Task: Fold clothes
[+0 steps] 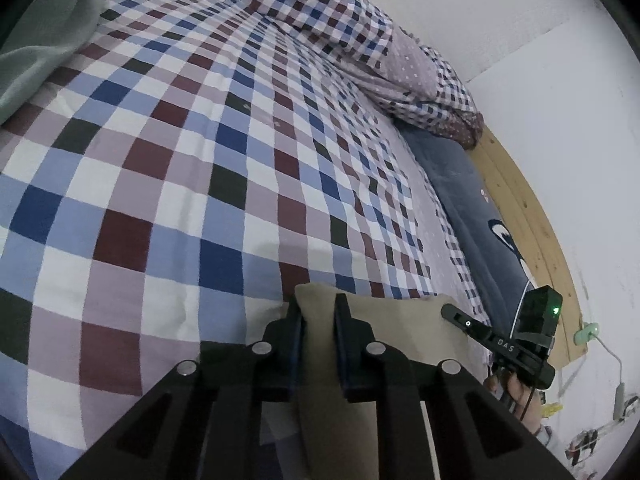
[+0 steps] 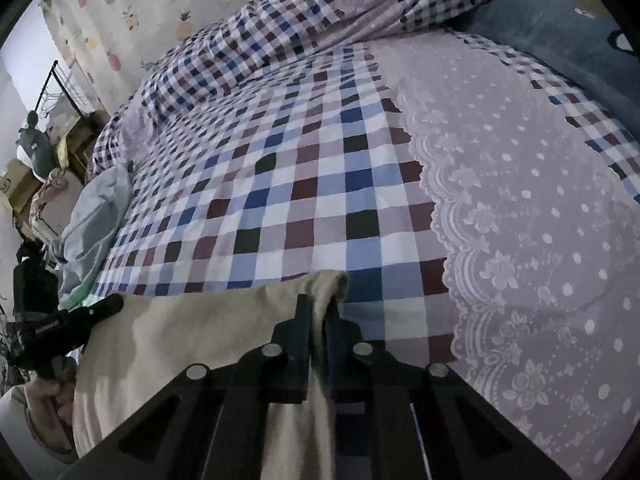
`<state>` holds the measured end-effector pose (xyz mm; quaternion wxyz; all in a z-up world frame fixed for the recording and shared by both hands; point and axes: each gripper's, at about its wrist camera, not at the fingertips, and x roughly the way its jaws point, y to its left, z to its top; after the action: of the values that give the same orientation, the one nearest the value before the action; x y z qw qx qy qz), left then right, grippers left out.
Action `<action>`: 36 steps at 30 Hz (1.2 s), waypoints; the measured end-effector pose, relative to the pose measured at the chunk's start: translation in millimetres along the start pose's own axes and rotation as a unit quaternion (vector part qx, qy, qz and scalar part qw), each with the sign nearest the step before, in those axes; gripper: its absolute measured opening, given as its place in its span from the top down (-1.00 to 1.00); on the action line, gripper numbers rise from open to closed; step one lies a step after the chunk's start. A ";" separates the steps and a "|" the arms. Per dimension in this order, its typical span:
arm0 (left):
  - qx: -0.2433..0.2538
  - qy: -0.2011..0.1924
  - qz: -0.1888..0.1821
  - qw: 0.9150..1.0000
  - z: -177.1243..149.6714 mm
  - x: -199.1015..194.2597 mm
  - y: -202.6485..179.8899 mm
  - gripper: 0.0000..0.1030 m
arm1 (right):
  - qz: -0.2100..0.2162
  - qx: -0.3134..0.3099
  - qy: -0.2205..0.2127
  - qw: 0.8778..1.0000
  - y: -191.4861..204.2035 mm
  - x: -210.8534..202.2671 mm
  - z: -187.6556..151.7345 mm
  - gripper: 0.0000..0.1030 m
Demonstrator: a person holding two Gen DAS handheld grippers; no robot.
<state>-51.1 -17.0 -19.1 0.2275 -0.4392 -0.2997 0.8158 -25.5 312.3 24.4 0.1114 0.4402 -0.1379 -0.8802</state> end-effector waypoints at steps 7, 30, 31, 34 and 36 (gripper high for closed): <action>-0.009 -0.009 0.003 1.000 -0.4 -4.7 5.5 0.77 | -0.017 -0.019 -0.019 0.999 15.3 -5.2 6.3 0.94; -0.060 -0.005 -0.094 0.994 8.6 -18.5 26.0 0.40 | -0.038 -0.002 -0.068 0.997 22.3 -33.2 22.0 0.45; -0.060 -0.004 -0.100 0.993 8.6 -19.9 25.6 0.27 | -0.033 -0.009 -0.064 0.997 27.9 -33.6 21.8 0.41; -0.062 0.005 -0.119 0.991 9.9 -22.3 23.1 0.01 | -0.011 -0.023 -0.060 0.998 43.9 -34.5 19.4 0.32; -0.060 0.020 -0.120 0.991 13.0 -19.7 19.6 -0.10 | 0.002 -0.032 -0.058 0.998 52.9 -35.3 17.1 0.26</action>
<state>-54.3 -47.4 -15.5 0.3027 -0.4297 -0.3941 0.7539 -14.6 276.3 78.5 0.1190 0.3847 -0.1172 -0.9078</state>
